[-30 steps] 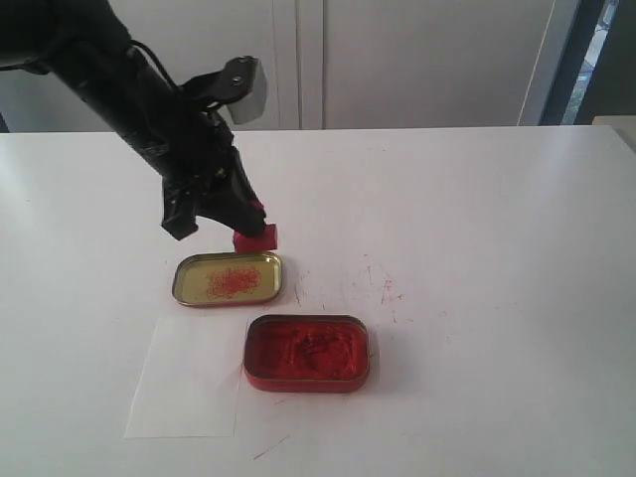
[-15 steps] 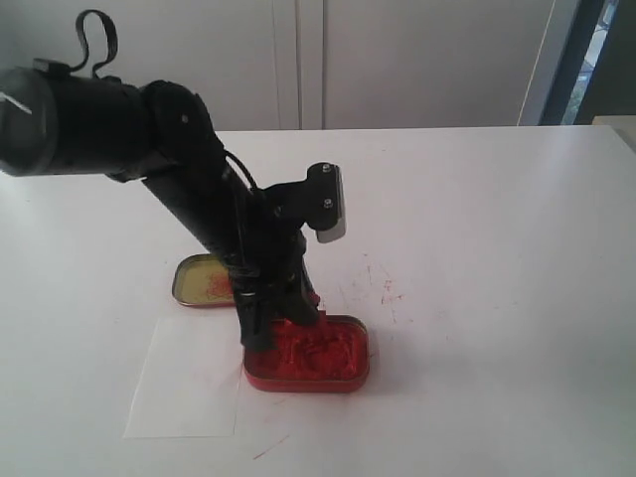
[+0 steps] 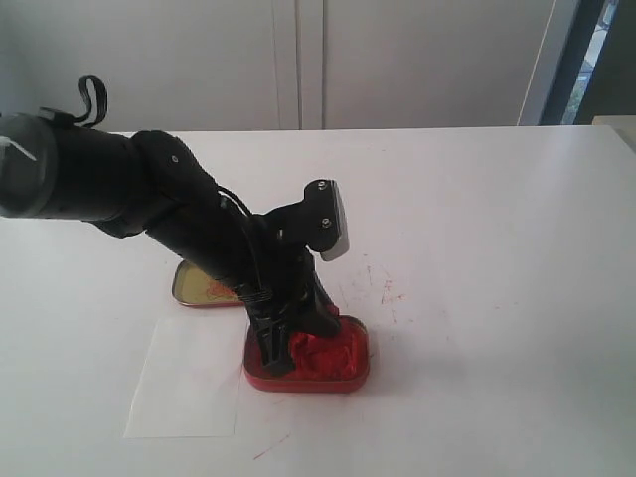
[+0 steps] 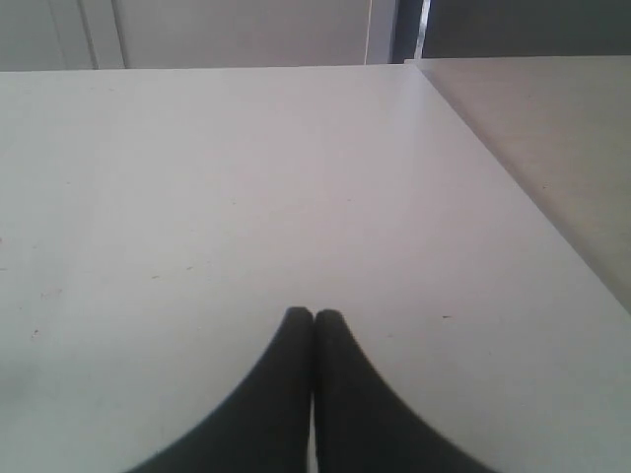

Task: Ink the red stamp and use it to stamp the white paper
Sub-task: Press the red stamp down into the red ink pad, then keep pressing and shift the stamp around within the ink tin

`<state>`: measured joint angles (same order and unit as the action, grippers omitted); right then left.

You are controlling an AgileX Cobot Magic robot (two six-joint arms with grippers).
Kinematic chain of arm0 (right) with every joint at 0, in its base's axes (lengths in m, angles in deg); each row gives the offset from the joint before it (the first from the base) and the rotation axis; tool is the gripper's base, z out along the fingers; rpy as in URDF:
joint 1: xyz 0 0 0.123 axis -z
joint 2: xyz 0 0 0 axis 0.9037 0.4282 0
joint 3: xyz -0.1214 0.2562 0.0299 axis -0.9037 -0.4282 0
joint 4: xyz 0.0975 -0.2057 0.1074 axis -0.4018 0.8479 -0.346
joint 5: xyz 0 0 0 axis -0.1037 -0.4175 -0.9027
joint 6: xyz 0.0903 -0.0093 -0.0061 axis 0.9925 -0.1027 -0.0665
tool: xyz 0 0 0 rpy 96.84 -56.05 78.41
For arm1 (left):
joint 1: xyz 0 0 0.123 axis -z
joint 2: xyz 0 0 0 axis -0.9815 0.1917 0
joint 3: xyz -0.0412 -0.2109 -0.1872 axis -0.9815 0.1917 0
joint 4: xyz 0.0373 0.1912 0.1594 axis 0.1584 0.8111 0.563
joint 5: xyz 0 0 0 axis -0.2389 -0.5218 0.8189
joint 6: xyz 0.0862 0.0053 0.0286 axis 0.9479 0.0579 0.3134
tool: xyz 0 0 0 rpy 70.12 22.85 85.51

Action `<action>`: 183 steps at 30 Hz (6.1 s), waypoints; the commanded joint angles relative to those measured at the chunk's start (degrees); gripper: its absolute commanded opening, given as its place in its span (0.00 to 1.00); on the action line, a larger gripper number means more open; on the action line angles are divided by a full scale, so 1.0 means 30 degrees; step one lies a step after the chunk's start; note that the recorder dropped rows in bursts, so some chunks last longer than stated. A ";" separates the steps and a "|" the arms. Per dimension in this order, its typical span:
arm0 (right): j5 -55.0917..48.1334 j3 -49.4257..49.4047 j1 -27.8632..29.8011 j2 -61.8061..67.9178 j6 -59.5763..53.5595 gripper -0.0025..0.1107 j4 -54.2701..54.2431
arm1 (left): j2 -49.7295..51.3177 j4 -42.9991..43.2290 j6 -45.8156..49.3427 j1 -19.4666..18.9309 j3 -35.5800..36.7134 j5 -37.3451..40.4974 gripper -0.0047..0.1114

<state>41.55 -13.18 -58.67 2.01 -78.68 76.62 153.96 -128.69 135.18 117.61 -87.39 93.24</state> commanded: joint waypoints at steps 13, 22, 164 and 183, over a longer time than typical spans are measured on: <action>0.0280 -0.0101 -0.0075 -0.0079 -0.0123 0.02 0.0041 | 0.1049 -0.0931 0.0268 0.0098 0.0356 -0.0053 0.04; 0.0280 -0.0101 -0.0075 -0.0079 -0.0123 0.02 0.0041 | 0.1315 -0.0935 0.0469 0.0098 0.0356 -0.0837 0.04; 0.0280 -0.0101 -0.0075 -0.0079 0.0240 0.02 0.0041 | 0.1427 0.2718 -0.6368 0.0098 -0.2395 0.2089 0.04; 0.0280 -0.0101 -0.0075 -0.0079 0.0240 0.02 0.0041 | 0.2083 0.2677 -0.6718 0.0024 -0.2980 0.2522 0.04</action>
<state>41.55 -13.18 -58.67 2.01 -78.08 76.62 159.83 -119.76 116.06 117.61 -96.06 98.67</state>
